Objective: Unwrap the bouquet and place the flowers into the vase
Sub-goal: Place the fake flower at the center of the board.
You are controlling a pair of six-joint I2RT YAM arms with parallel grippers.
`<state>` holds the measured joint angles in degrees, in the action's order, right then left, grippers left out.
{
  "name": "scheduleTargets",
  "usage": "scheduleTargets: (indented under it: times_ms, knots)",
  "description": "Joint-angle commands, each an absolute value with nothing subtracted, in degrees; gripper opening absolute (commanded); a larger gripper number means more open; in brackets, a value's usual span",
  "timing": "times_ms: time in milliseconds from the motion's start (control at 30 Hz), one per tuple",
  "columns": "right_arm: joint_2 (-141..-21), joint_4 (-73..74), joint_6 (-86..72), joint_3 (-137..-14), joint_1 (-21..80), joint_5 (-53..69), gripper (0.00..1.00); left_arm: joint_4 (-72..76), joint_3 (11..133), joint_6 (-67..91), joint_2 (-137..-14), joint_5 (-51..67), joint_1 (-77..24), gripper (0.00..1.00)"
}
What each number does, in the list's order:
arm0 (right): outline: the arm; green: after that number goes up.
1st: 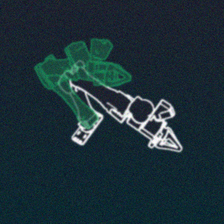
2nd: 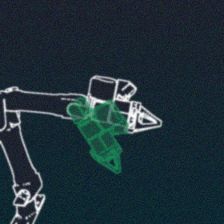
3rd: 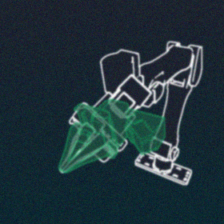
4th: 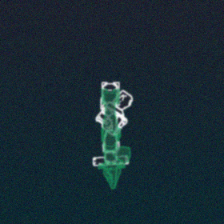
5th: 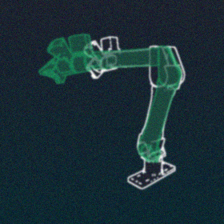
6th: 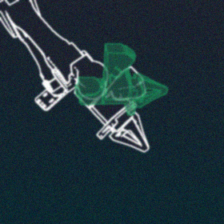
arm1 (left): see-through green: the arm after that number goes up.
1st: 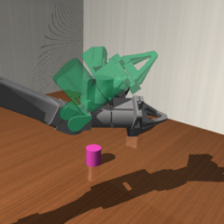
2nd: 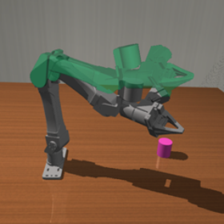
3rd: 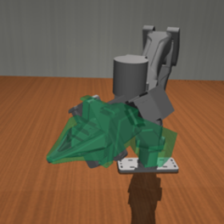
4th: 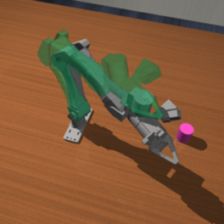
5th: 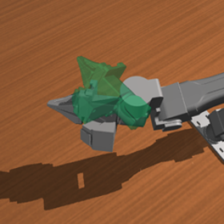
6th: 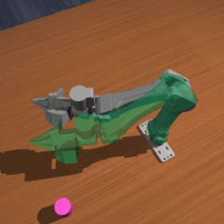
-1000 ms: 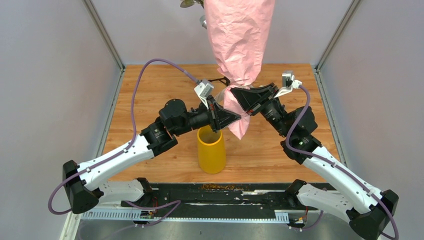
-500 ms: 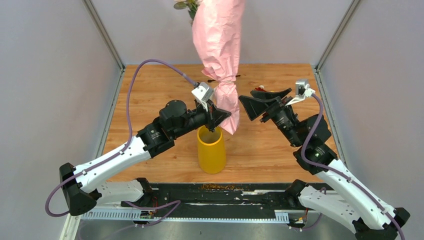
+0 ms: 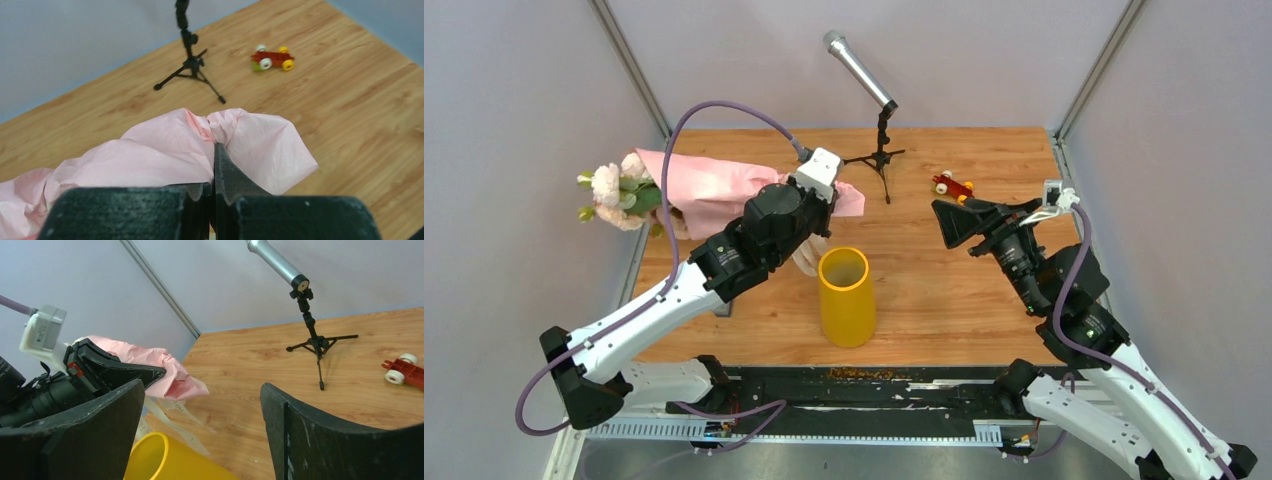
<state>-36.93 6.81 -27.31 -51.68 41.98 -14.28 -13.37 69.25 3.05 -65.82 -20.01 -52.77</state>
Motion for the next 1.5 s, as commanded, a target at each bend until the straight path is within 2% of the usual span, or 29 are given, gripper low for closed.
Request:
scheduleTargets:
  times_ms: [0, 167, 467, 667, 733, 867, 1000, 1233, 1467]
  knots:
    - [-35.2, 9.6, -27.6, -49.5, 42.4, -17.2, 0.87, -17.8, 66.9, 1.7, -64.7, -25.9, -49.3, 0.00]
    - [-35.3, 11.5, -28.7, -47.4, 42.4, -16.1, 0.86, -18.8, 59.4, 10.3, -62.2, -20.8, -45.0, 0.00]
    - [-36.3, 14.1, -28.3, -44.1, 42.4, -14.3, 0.86, -15.4, 48.2, 15.8, -61.0, -12.3, -43.7, 0.00]
    - [-40.8, 14.2, -23.0, -44.7, 42.3, -6.8, 0.92, -14.8, 43.7, 18.7, -62.4, -13.1, -43.4, 0.00]
    - [-42.1, 14.6, -21.6, -44.9, 42.4, -4.5, 0.93, -13.9, 42.0, 19.4, -63.0, -12.6, -42.6, 0.08]
    - [-43.5, 15.6, -21.0, -44.6, 42.3, -1.8, 0.93, -13.9, 41.7, 21.5, -65.3, -11.3, -41.1, 0.39]
    - [-43.4, 15.9, -21.5, -43.3, 42.4, -2.3, 0.94, -15.5, 42.5, 23.4, -65.2, -11.2, -41.0, 0.59]
    - [-42.2, 16.9, -20.9, -42.9, 42.4, -4.1, 0.94, -20.6, 43.8, 26.2, -58.7, -13.3, -41.1, 0.83]
    - [-41.3, 18.0, -20.5, -42.9, 42.4, -4.7, 0.94, -23.8, 42.2, 30.9, -51.8, -15.3, -37.7, 0.97]
